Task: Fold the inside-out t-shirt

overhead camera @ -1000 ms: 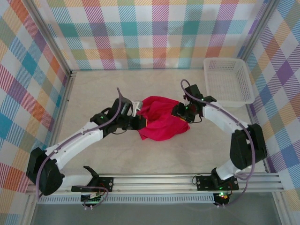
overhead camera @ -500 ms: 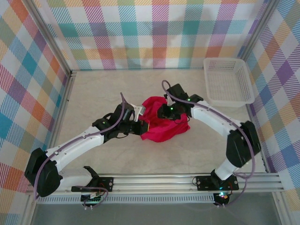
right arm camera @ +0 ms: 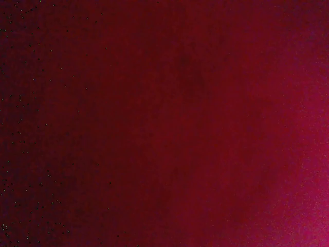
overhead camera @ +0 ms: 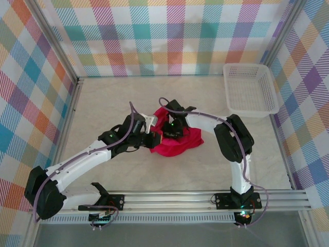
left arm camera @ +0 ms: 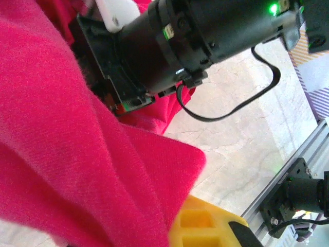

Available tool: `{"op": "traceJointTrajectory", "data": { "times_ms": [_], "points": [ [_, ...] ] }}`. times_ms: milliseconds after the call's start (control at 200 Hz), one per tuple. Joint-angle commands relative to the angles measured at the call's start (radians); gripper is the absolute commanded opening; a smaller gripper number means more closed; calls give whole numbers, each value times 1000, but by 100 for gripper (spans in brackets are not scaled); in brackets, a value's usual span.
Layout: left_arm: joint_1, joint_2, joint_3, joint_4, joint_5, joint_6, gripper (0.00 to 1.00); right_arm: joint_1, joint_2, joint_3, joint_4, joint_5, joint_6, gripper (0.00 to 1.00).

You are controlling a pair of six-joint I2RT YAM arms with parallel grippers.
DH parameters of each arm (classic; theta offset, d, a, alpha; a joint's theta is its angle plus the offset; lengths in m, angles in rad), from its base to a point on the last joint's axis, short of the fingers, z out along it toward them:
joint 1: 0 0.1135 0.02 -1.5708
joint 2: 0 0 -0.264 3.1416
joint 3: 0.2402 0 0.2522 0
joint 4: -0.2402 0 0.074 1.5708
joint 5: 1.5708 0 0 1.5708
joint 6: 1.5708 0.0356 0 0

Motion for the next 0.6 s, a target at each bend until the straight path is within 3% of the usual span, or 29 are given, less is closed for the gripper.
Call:
{"op": "traceJointTrajectory", "data": {
  "times_ms": [0,140,345,480,595],
  "points": [
    [-12,-49,37,-47,-71,57,0,-10,-98,112,-80,39,-34,2],
    [51,0,21,-39,-142,57,0,-9,-245,227,-242,31,-125,0],
    [242,145,44,10,-91,-9,0,-22,-416,259,-361,-23,-178,0],
    [297,230,69,16,-52,-40,0,-45,-540,186,-257,-88,-176,0],
    [297,243,47,36,-31,-75,0,-77,-650,-11,-15,-126,-155,0]
  ]
}}
